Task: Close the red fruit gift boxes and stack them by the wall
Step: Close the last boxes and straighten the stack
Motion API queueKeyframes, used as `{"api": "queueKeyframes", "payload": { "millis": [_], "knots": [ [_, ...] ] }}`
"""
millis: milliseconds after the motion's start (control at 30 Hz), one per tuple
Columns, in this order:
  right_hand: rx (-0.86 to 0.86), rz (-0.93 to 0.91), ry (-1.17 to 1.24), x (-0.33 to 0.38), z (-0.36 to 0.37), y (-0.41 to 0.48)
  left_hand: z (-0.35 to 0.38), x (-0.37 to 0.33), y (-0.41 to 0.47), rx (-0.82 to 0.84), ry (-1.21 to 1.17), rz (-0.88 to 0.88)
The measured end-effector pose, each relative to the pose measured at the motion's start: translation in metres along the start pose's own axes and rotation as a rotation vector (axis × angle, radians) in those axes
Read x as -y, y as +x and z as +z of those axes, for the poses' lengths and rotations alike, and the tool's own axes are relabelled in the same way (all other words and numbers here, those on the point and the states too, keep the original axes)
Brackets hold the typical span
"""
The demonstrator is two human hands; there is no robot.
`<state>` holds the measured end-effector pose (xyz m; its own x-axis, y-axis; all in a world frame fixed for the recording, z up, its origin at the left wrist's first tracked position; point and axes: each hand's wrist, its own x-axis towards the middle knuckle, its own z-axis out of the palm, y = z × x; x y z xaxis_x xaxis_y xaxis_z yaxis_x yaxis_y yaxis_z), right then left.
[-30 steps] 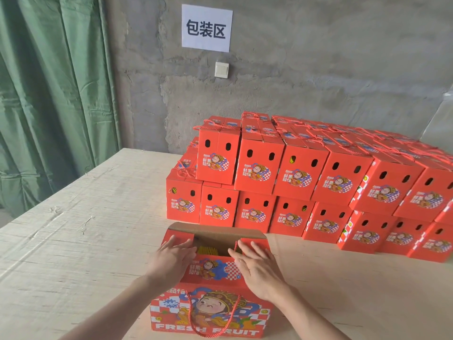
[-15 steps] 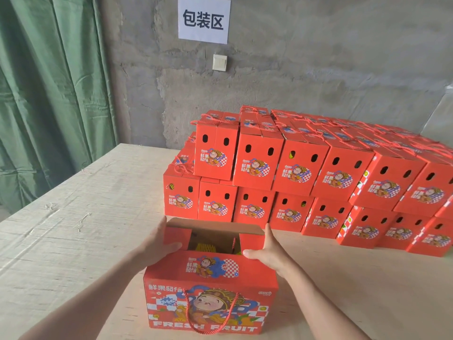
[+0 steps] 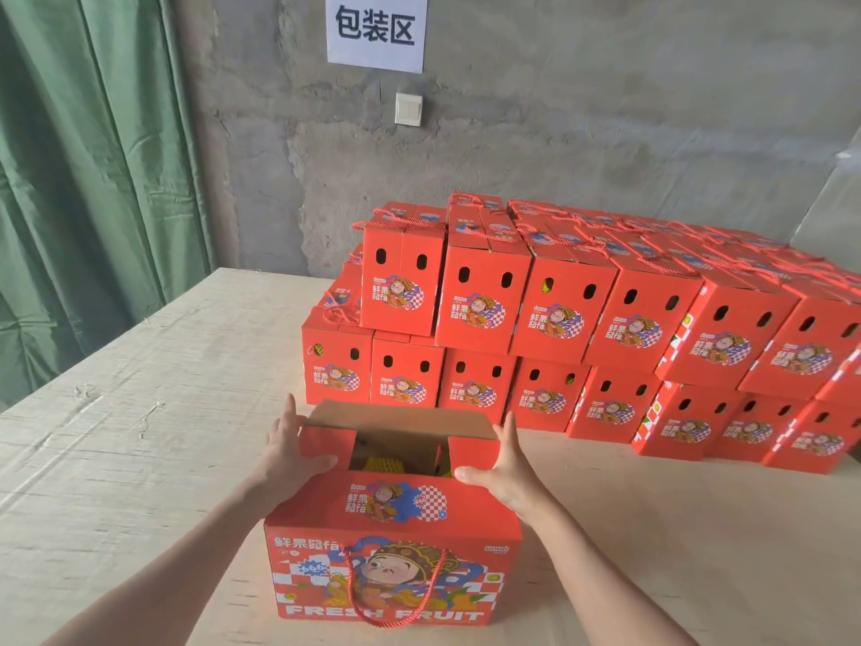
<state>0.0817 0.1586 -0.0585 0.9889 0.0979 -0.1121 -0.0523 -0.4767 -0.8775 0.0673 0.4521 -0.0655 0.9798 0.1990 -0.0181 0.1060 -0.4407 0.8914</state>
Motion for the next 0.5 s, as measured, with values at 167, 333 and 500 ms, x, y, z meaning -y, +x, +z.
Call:
{"api": "queueKeyframes", "payload": {
  "millis": [167, 333, 500],
  "knots": [
    [-0.053, -0.074, 0.048, -0.001, 0.003, -0.0044, 0.0024, 0.0002, -0.0012, -0.042, 0.031, 0.033],
    [-0.118, -0.141, 0.097, 0.004, 0.0021, -0.0066, 0.0039, -0.0006, -0.0018, -0.065, 0.032, 0.023],
    [-0.096, -0.186, 0.058, 0.0047, 0.0006, -0.009, 0.0032, -0.0009, -0.0004, -0.058, 0.05, 0.003]
  ]
}}
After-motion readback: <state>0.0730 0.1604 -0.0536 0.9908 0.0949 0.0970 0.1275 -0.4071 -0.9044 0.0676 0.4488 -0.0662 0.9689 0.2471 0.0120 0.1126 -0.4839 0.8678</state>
